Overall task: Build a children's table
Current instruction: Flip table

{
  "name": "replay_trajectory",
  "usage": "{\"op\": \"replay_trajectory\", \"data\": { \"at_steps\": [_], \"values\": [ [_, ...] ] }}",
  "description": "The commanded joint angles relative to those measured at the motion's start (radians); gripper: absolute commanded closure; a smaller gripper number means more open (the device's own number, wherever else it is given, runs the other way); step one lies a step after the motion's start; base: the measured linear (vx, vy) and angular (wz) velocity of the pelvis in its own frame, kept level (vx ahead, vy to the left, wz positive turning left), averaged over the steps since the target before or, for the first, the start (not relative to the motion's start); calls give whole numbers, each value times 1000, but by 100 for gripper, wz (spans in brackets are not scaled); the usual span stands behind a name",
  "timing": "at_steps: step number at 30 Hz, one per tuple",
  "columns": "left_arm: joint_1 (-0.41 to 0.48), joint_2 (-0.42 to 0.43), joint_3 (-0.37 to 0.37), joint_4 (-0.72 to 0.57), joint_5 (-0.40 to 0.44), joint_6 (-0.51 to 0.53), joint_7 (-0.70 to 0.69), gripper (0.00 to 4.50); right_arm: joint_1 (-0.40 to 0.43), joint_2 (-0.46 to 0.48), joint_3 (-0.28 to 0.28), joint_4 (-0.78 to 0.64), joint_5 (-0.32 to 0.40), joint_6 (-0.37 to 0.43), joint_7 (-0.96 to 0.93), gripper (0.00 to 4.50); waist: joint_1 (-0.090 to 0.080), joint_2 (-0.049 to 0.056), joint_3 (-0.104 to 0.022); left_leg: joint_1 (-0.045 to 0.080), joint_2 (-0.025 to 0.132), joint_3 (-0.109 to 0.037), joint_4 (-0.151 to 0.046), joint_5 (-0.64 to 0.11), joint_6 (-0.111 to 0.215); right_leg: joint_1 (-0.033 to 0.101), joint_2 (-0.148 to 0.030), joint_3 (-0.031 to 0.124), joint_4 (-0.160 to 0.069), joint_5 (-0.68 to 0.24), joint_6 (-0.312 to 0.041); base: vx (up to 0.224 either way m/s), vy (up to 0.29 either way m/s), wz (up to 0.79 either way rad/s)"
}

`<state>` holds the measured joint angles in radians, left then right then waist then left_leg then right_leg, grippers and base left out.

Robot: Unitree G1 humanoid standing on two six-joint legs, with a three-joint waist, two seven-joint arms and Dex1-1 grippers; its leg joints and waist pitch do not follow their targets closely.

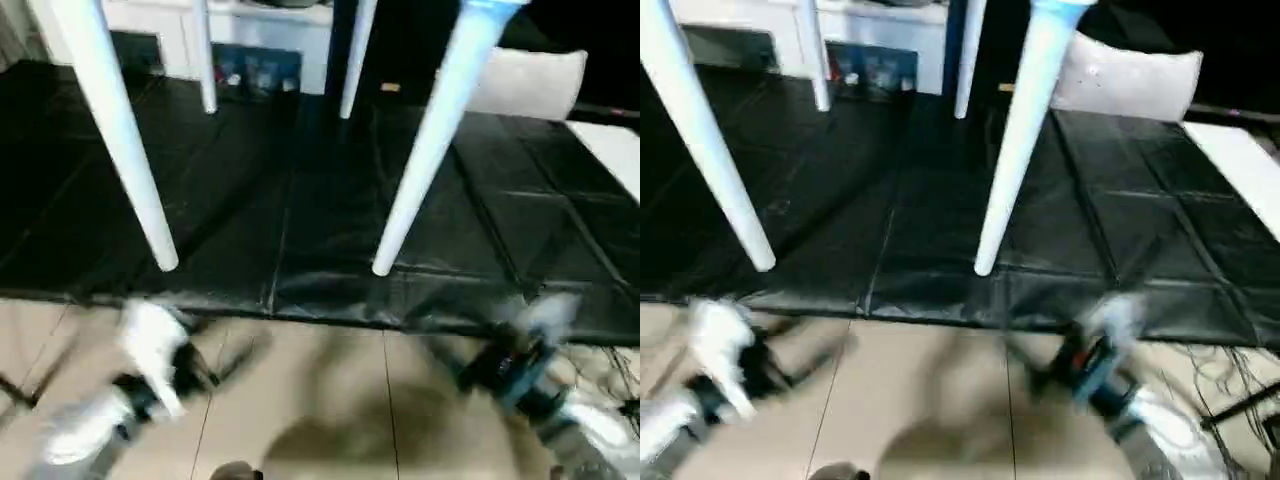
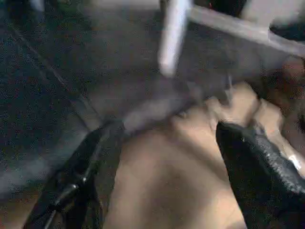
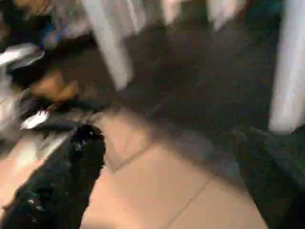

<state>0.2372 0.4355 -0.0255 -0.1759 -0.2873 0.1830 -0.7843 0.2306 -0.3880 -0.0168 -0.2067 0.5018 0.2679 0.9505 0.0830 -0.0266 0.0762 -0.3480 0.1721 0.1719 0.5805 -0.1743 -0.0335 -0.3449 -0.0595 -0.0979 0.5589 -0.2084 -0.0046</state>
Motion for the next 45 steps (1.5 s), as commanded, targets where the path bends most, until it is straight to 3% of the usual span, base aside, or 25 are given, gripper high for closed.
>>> {"op": "replay_trajectory", "data": {
  "at_steps": [1,7,8,9,10,11,12,13,14,15,17,20,21,22,23,24,25,26,27,28,30,33,36,39,45],
  "values": [
    [-38,3,-64,128,94,37,27,103,-43,-54,64,139,-95,-35,93,0,-16,7,-19,32,76,-66,-107,-761,-93,-7,-97,28,-117,-714,4,0,0,0],
    [-154,-33,-195,415,215,158,128,103,-184,-5,177,449,-230,-79,35,0,-25,24,-26,-3,87,-45,-165,-852,-115,29,-70,6,-32,-564,-55,-22,4,-1],
    [-180,-54,-217,506,233,200,126,103,-225,35,195,565,-250,-92,18,0,8,14,-29,-80,101,-8,-236,-885,-130,82,-43,31,141,-406,-70,-101,-54,3],
    [-206,-72,-225,603,261,205,145,103,-261,68,207,679,-280,-108,-18,0,47,-5,-26,-50,71,41,-220,-766,-120,23,-46,84,121,-576,-55,-101,-54,3],
    [-207,-73,-225,608,263,205,147,103,-263,69,207,684,-281,-108,-20,0,18,-66,-33,69,25,19,-22,-583,-98,-105,-110,95,-77,-886,-8,-55,-131,15],
    [-217,-80,-226,641,274,199,158,103,-274,78,210,720,-290,-111,-32,0,17,-56,-6,139,-18,-14,159,-323,-60,-208,-176,99,-197,-1141,-3,28,-120,5],
    [-255,-108,-222,761,296,154,196,103,-308,111,209,843,-317,-141,-73,0,41,-42,-16,-20,-22,-86,87,-85,-3,-2,-195,159,-110,-932,-48,28,-120,5],
    [-269,-118,-221,807,303,134,209,103,-326,129,202,906,-325,-149,-105,0,41,-42,-16,-20,-22,-86,87,-85,-3,-2,-195,159,-110,-932,-48,60,-15,-12],
    [-293,-136,-222,879,315,100,239,103,-346,150,190,978,-330,-150,-146,0,38,-34,-23,46,31,-78,-36,-308,-10,-43,-83,100,-50,-601,-106,-19,-27,19],
    [-334,-180,-188,1000,294,43,287,103,-371,183,164,1087,-324,-154,-194,0,43,-5,-46,83,56,-69,-51,-441,-14,-44,-85,94,-36,-411,-184,-19,-27,19],
    [-371,-226,-119,1102,241,6,344,103,-399,213,132,1195,-320,-169,-288,0,31,9,-37,70,72,-62,-73,-553,-21,-22,-94,77,-50,-334,-221,-81,-26,28],
    [-394,-253,-49,1155,184,0,379,103,-420,243,84,1281,-300,-199,-379,0,17,11,-26,73,74,-68,-84,-714,-50,-15,-104,37,-84,-532,-120,-37,44,1],
    [-408,-253,-30,1187,194,-35,462,103,-435,267,19,1345,-249,-196,-475,0,-5,46,-25,47,87,-75,-117,-793,-49,24,-88,-9,-77,-516,-59,-20,71,-9],
    [-409,-252,-29,1190,196,-39,471,103,-436,269,12,1351,-243,-196,-484,0,1,48,-33,14,101,-78,-140,-811,-46,57,-86,-1,-15,-441,-63,-34,53,-13],
    [-423,-250,-29,1221,212,-61,510,103,-444,282,-28,1385,-216,-206,-517,0,29,66,-33,-56,121,-53,-206,-934,-59,96,-53,-1,138,-196,-85,0,0,0],
    [-431,-248,-23,1240,216,-73,534,103,-447,290,-54,1409,-204,-217,-561,0,43,58,-37,-15,91,-18,-202,-891,-40,48,-44,49,146,-205,-76,0,0,0],
    [-438,-251,-14,1255,212,-83,547,103,-445,294,-69,1423,-201,-230,-602,0,29,20,-45,55,63,-25,-135,-778,-50,-9,-82,88,57,-413,-64,56,-76,15],
    [-446,-254,-3,1269,206,-89,548,103,-446,295,-70,1433,-207,-237,-619,0,29,1,-48,58,26,-42,-17,-466,-17,-35,-176,125,-66,-698,-91,100,-101,-5],
    [-454,-257,8,1283,200,-95,548,103,-448,295,-71,1442,-214,-244,-636,0,45,6,-59,1,42,-58,-25,-207,10,13,-187,144,-58,-649,-81,100,-101,-5],
    [-468,-263,21,1308,197,-110,553,103,-450,291,-44,1457,-254,-257,-676,0,48,13,-56,-6,50,-59,-41,-170,13,9,-169,129,-50,-603,-87,111,-67,-19],
    [-479,-275,29,1338,195,-117,545,103,-447,280,13,1474,-329,-275,-730,0,38,30,-80,-8,55,-38,-46,-112,19,5,-111,98,-2,-180,-185,128,-68,3],
    [-473,-284,17,1343,205,-109,542,103,-449,280,14,1482,-342,-269,-740,0,30,27,-90,-29,51,-29,-29,-19,92,11,-101,87,29,155,-230,39,-23,2],
    [-454,-291,12,1342,212,-123,554,103,-450,286,28,1482,-358,-264,-741,0,13,17,-63,-31,54,-25,-39,-69,122,2,-97,80,17,133,-239,19,-5,-1],
    [-430,-297,24,1347,204,-154,572,103,-454,301,42,1499,-383,-243,-753,0,-11,12,-49,-23,71,-30,-64,-195,90,4,-103,80,-7,-99,-233,0,0,0],
    [-403,-290,52,1366,199,-168,588,103,-454,327,25,1532,-384,-212,-780,0,-27,4,-39,-15,81,-27,-75,-206,62,0,-107,89,-10,-59,-261,0,0,0]
  ]
}}
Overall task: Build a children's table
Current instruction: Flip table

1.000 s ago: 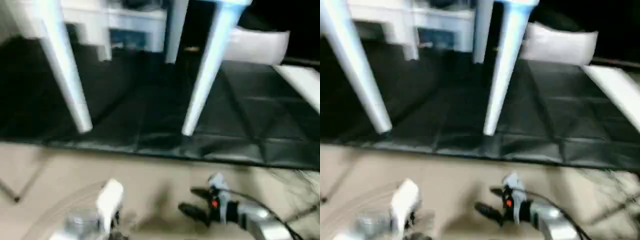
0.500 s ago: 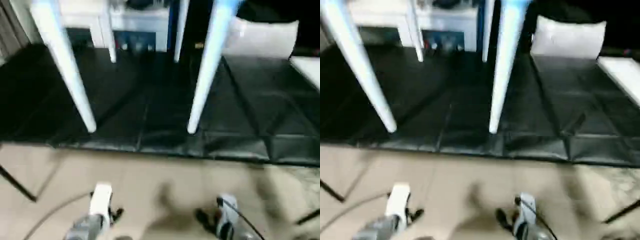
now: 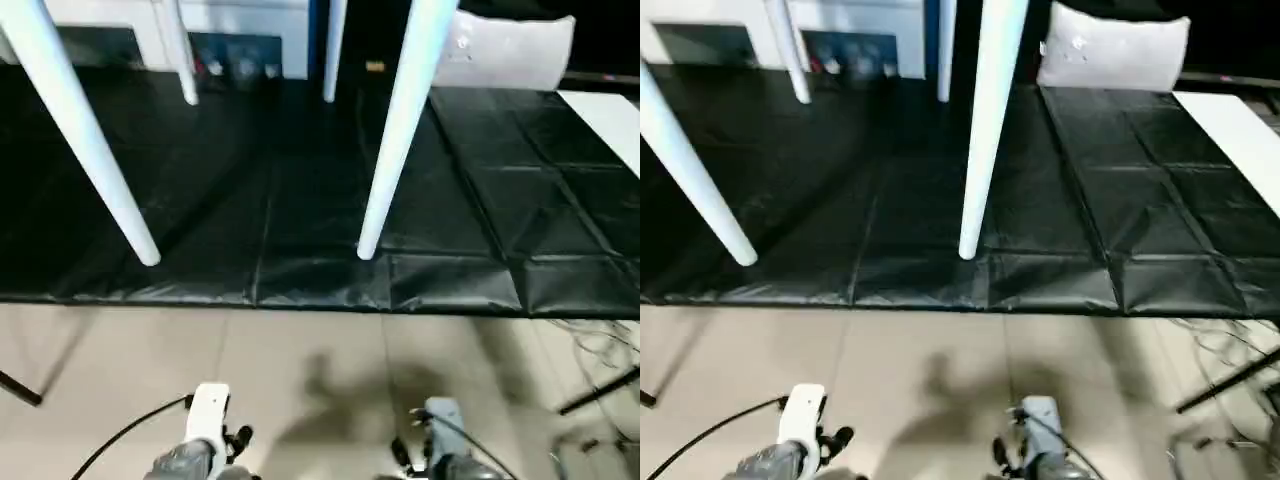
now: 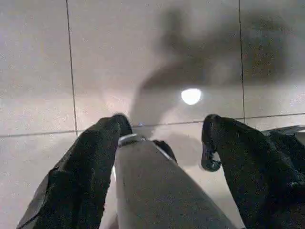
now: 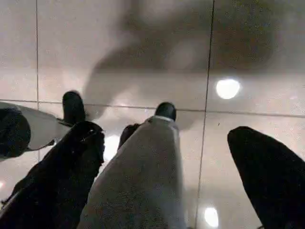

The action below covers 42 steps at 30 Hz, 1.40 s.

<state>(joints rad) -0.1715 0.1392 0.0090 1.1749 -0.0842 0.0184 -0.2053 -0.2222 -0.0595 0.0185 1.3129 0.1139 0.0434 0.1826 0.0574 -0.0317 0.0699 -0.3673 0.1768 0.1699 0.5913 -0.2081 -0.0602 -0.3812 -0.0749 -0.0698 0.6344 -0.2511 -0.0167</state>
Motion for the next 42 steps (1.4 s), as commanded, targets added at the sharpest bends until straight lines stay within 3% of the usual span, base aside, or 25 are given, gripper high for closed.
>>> {"op": "replay_trajectory", "data": {
  "at_steps": [1,12,15,21,42],
  "values": [
    [8,11,27,20,-8,-3,5,103,0,1,-17,16,8,16,-23,0,0,10,-35,6,77,-24,-85,-169,90,38,-94,61,-85,-6,-252,0,0,0],
    [-6,11,33,41,-1,-8,0,103,4,29,-57,31,1,33,-66,0,3,13,-31,8,77,-20,-85,-185,73,36,-101,68,-89,-23,-257,0,0,0],
    [-9,7,39,45,2,-7,1,103,3,-20,-74,32,12,56,-30,0,1,10,-30,7,77,-19,-85,-177,77,38,-98,68,-88,-11,-256,0,0,0],
    [-9,7,39,45,2,-7,1,103,3,-20,-74,32,12,56,-30,0,3,11,-29,7,75,-18,-84,-174,86,36,-100,68,-92,-26,-254,0,0,0],
    [-9,7,39,45,2,-7,1,103,3,-20,-74,32,12,56,-30,0,1,13,-24,7,78,-19,-90,-198,69,32,-101,71,-97,-67,-247,0,0,0]
  ]
}}
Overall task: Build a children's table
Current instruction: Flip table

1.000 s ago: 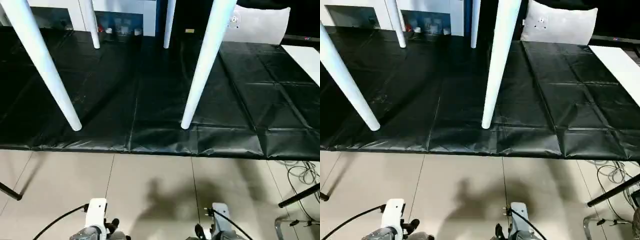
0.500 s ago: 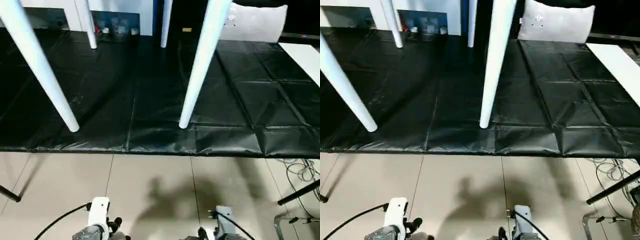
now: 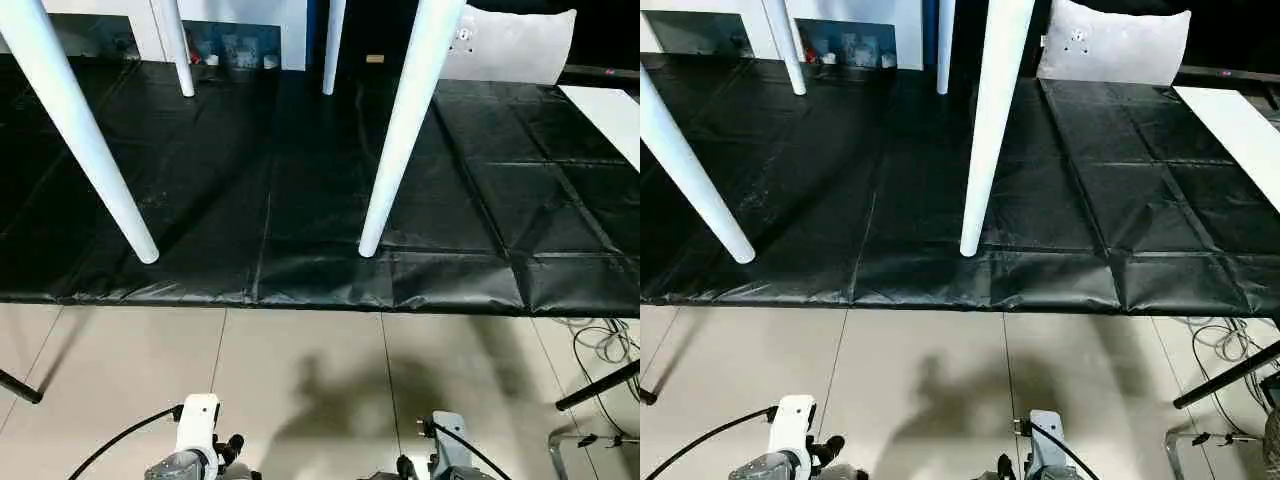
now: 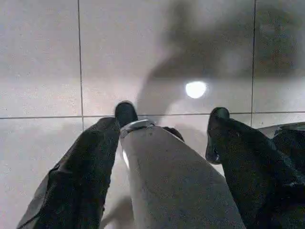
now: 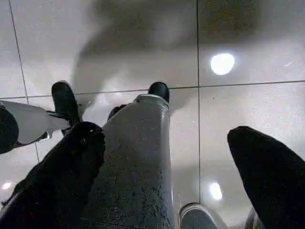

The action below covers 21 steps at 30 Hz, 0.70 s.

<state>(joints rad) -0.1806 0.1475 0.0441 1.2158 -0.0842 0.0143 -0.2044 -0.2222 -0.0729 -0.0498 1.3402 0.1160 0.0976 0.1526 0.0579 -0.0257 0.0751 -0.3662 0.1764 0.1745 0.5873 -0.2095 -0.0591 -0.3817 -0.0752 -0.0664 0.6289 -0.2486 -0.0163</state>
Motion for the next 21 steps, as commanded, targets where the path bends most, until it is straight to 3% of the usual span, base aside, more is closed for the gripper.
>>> {"op": "replay_trajectory", "data": {
  "at_steps": [1,21],
  "values": [
    [0,-1,4,4,2,-2,0,103,3,-6,-6,5,10,2,0,0,0,6,-30,6,78,-23,-86,-195,69,32,-100,67,-92,-65,-248,0,0,0],
    [0,-1,4,4,2,-2,0,103,3,-6,-6,5,10,2,0,0,0,7,-27,6,80,-23,-90,-201,68,31,-101,67,-95,-81,-246,0,0,0]
  ]
}}
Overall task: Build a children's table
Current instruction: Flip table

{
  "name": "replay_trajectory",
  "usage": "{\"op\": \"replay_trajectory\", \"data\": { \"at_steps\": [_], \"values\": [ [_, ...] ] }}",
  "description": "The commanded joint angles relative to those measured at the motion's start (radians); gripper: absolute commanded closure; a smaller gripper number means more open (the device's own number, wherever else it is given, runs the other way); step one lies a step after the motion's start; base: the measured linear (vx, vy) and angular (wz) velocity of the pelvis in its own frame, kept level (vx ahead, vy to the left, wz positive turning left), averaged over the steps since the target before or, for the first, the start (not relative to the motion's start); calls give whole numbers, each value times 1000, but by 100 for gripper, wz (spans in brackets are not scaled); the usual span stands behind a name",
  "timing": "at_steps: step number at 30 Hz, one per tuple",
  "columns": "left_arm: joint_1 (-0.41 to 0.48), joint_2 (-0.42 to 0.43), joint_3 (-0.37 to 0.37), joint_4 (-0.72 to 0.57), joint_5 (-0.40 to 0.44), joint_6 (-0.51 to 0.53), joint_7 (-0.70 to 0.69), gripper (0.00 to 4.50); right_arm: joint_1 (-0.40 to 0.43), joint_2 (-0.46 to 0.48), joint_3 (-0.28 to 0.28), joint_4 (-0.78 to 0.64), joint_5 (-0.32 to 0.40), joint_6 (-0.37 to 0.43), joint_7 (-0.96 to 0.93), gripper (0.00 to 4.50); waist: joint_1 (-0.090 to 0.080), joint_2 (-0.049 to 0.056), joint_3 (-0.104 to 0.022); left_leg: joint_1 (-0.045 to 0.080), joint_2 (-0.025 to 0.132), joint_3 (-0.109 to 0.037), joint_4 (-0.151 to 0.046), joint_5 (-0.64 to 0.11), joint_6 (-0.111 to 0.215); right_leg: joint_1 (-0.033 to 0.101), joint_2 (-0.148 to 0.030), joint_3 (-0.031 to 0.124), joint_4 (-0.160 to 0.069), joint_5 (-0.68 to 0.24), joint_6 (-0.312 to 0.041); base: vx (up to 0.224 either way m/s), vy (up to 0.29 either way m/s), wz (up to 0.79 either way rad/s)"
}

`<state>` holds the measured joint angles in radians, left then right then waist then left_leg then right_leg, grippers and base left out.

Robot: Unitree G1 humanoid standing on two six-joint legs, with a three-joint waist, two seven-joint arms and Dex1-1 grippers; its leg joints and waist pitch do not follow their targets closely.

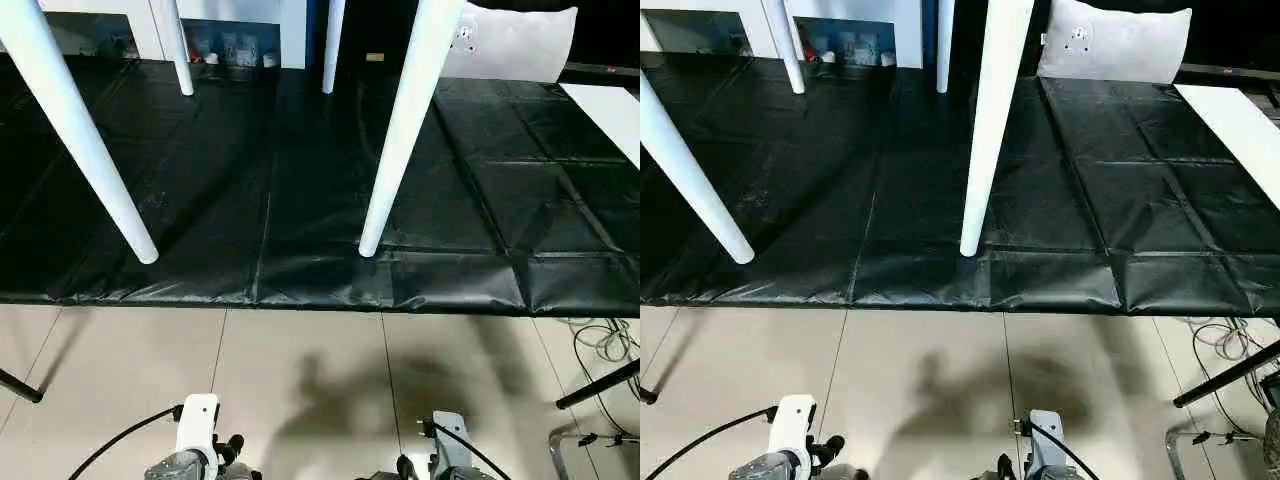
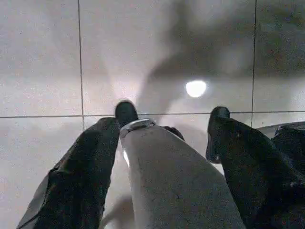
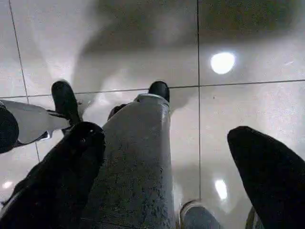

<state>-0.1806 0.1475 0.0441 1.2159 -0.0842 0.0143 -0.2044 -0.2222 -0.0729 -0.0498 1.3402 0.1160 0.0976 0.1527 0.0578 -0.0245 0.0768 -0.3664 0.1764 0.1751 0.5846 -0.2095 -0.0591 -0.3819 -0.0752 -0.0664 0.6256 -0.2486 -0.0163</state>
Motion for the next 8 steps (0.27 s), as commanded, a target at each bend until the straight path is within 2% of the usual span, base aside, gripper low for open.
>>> {"op": "replay_trajectory", "data": {
  "at_steps": [1,8],
  "values": [
    [0,-1,4,4,2,-2,0,103,3,-6,-6,5,10,1,0,0,0,6,-29,6,80,-24,-87,-201,68,31,-101,67,-92,-81,-246,0,0,0],
    [0,-1,4,4,2,-2,0,103,3,-6,-6,5,10,1,0,0,0,6,-31,5,79,-22,-85,-172,79,33,-100,66,-88,-34,-252,0,0,0]
  ]
}}
